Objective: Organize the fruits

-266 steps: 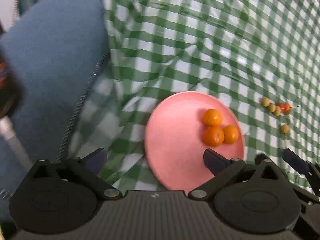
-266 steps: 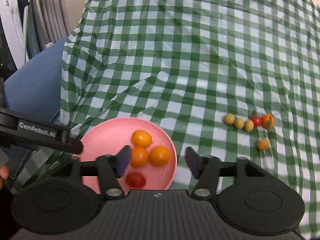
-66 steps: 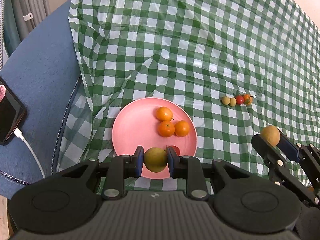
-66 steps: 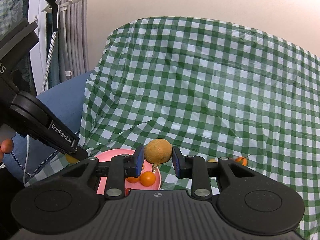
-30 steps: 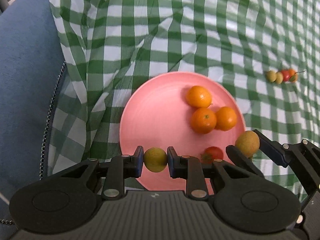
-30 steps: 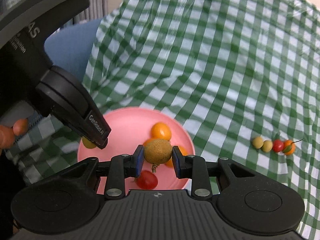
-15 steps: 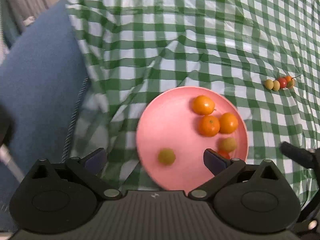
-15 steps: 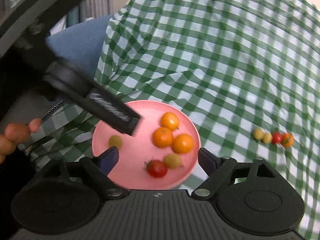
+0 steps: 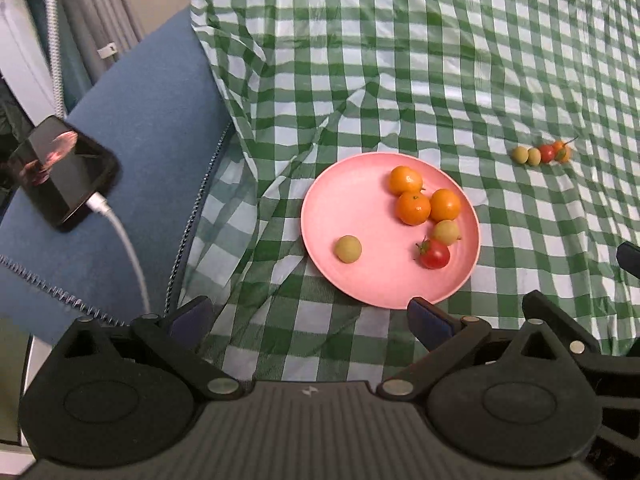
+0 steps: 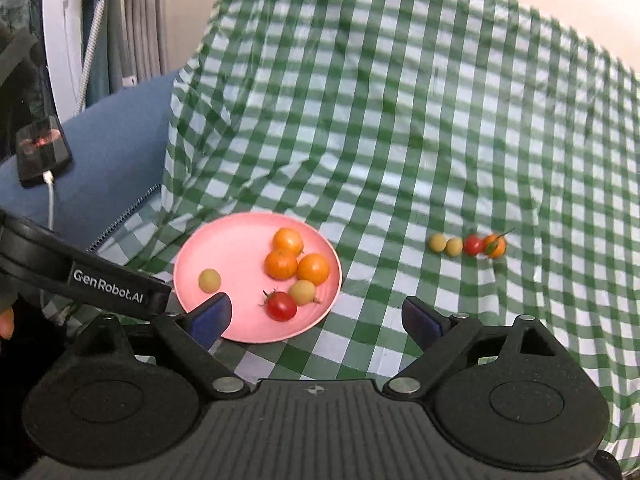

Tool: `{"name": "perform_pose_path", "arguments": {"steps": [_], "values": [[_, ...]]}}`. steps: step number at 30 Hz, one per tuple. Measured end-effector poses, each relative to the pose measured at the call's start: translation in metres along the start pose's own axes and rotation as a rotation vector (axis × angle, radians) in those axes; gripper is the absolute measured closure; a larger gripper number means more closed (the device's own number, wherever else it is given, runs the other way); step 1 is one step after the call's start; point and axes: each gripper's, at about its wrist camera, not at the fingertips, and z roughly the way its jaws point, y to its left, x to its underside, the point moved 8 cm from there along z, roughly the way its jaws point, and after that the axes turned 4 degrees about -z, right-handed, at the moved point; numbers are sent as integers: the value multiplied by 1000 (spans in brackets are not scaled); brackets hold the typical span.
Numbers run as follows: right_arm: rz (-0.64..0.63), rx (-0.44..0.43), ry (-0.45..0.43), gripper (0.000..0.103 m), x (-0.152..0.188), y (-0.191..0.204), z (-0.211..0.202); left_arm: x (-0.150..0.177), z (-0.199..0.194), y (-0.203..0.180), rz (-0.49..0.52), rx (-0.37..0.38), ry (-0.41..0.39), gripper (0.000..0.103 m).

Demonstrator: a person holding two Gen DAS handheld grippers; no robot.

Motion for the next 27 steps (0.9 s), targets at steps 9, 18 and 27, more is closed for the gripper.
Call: {"name": "perform_pose_path", "arguments": {"steps": [9,18,27], "values": [[1,23,-82,8,-4,1,-38,14,-37,3,-28,-14,-61,0],[-16,50,-152,7,-6,-2,-72,16,-69,0,-19,-28,-134,0],[-37,86,-191,6,-5,-4,-91,17,-81,-5,-15,-31,-154,0]]}}
